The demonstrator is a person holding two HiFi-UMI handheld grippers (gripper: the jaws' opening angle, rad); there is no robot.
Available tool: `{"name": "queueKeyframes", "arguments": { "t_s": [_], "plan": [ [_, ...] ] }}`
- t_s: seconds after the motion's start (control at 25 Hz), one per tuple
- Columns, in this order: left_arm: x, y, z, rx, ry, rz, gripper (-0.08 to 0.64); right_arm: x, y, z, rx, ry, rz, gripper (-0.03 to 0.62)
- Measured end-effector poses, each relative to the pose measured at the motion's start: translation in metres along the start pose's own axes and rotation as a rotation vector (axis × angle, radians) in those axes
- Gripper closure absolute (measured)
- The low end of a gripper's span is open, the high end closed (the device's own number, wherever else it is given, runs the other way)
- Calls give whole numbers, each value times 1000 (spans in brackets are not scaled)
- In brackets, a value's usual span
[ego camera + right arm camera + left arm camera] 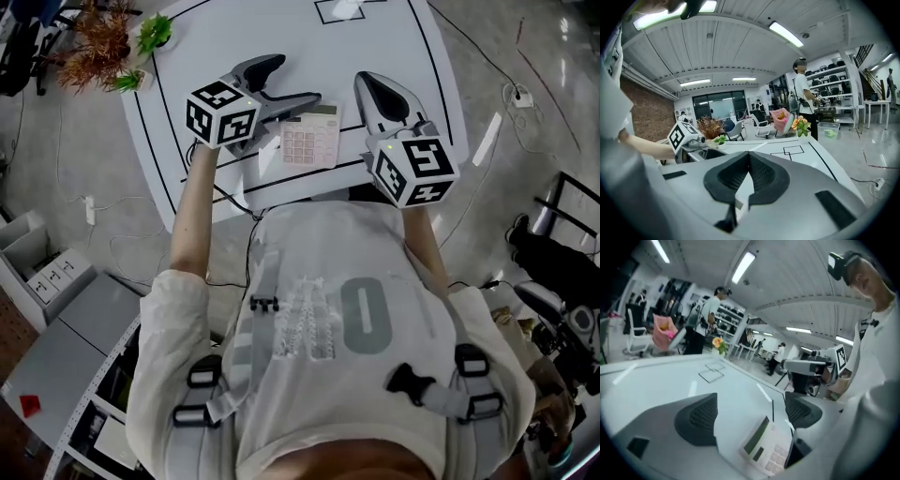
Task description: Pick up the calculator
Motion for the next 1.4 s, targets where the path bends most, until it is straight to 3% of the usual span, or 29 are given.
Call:
{"name": "queueKeyframes", "arguments": {
  "t_s": [0.08, 0.24, 0.64, 0.88, 1.0, 1.16, 1.24, 1.4],
  "plan": [
    [-16, -13, -4, -87, 9, -125, 114, -7, 0, 0, -5, -12, -22, 586],
    [-33, -32, -4, -183, -33, -348, 115, -14, 1, 1, -14, -35, -42, 586],
    [-55, -54, 3, -322, -25, -630, 187, -26, 1, 8, -19, -68, -68, 586],
    [-58, -58, 3, -308, -59, -675, 240, -30, 0, 10, -13, -78, -79, 586],
    [-58, -59, -3, -274, -61, -677, 303, -31, -3, 10, -10, -78, -86, 586],
    [-57, -60, -10, -261, 5, -671, 331, -32, -6, 10, 20, -113, -80, 586],
    [-59, -60, -12, -285, 55, -677, 347, -33, -7, 10, 23, -119, -79, 586],
    [-71, -63, -7, -426, 154, -661, 433, -36, -9, 9, 16, -107, -86, 586]
  ]
}}
Point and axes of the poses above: the fingertips, and each gripper's own axes: y backward along the fingers, z to its right, x out of its top, the point moved 7 cm from there along y, backward along the fingers, and after that the axes turned 9 degrees about -z, right-handed, at the moved point
